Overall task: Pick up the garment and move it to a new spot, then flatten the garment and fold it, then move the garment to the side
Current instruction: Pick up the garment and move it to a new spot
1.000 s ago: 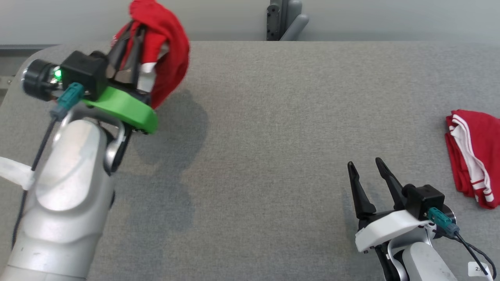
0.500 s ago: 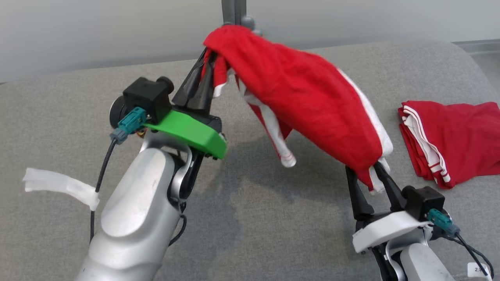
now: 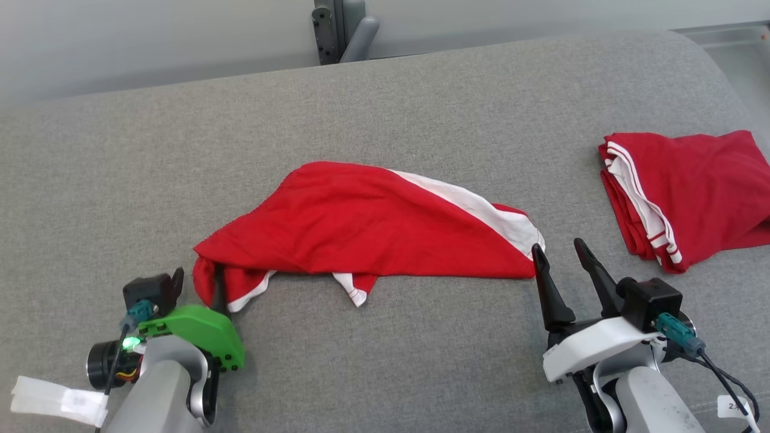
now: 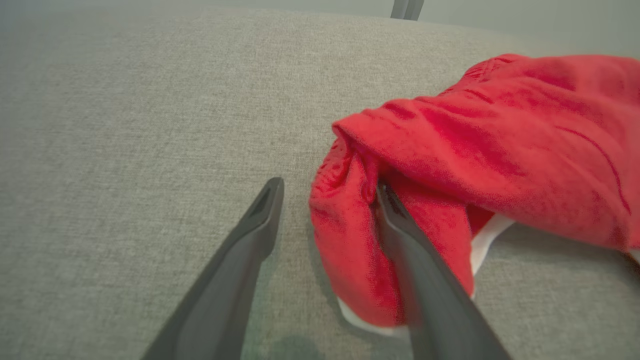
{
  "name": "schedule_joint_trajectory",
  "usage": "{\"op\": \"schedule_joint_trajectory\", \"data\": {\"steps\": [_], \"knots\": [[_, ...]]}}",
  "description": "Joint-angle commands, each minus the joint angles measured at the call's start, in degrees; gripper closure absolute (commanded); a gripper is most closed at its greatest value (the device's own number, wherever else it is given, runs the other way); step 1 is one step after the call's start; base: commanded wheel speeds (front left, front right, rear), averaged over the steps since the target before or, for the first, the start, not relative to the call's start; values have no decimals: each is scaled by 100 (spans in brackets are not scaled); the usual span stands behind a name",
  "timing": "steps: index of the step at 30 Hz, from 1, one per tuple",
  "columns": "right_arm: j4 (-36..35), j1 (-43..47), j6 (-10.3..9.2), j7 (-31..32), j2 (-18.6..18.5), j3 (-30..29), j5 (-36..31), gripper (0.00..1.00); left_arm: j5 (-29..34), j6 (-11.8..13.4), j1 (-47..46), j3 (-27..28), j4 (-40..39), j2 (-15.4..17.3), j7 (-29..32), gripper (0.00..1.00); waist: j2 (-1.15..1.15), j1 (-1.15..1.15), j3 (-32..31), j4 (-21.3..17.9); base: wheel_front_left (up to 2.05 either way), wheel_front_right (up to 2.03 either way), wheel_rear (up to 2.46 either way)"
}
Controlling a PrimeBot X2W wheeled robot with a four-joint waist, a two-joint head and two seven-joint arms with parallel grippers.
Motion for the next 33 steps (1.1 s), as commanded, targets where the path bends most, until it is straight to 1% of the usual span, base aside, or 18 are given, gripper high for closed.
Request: {"op": "schedule_joint_trajectory", "data": {"steps": [1, 2, 4, 9, 11, 15, 18, 21, 24, 28, 33], "knots": [[-7, 47, -5, -14, -13, -2, -21, 0, -7, -23, 154, 42, 31, 27, -34, 0, 47, 0, -191, 86, 0, 0, 0], [-17, 84, -5, -14, -13, -2, -35, 0, 35, -20, 216, 93, 31, 32, -50, 0, 47, 0, -262, 114, 0, 0, 0], [-17, 151, -5, -14, -13, 5, -16, 0, 201, 54, 354, 226, -240, 108, -51, 0, 47, 0, -388, 161, 0, 0, 0], [13, 308, -5, -14, -14, 99, 44, 0, 749, 133, 1105, 644, -1222, 130, -45, 0, 47, 0, -723, 206, 0, 0, 0], [25, 357, -5, -14, -15, 143, 49, 0, 974, 143, 1423, 830, -1670, 101, -45, 0, 47, 0, -853, 196, 0, 0, 0], [26, 487, -5, -14, -14, 217, 48, 0, 1375, 80, 2086, 1197, -2471, -37, -39, 0, 47, 0, -1029, 130, 0, 0, 0], [16, 589, -5, -15, -15, 239, 14, 0, 1579, 10, 2521, 1443, -2896, -205, -40, 0, 47, 0, -1140, 75, 0, 0, 0], [36, 712, -5, -15, -15, 252, -44, 0, 1748, -67, 2891, 1638, -3130, -355, -40, 0, 47, 0, -1222, 42, 0, 0, 0], [76, 823, -5, -15, -15, 281, -83, 0, 1859, -204, 3136, 1711, -3205, -469, -40, 0, 47, 0, -1263, 48, 0, 0, 0], [107, 910, -5, -15, -13, 303, -103, 0, 1958, -322, 3233, 1794, -3200, -570, -40, 0, 47, 0, -1263, 139, 0, 0, 0], [146, 859, -5, -15, -15, 397, -127, 0, 2042, -414, 3149, 1808, -3189, -596, -40, 0, 47, 0, -1183, 287, 0, 0, 0]]}}
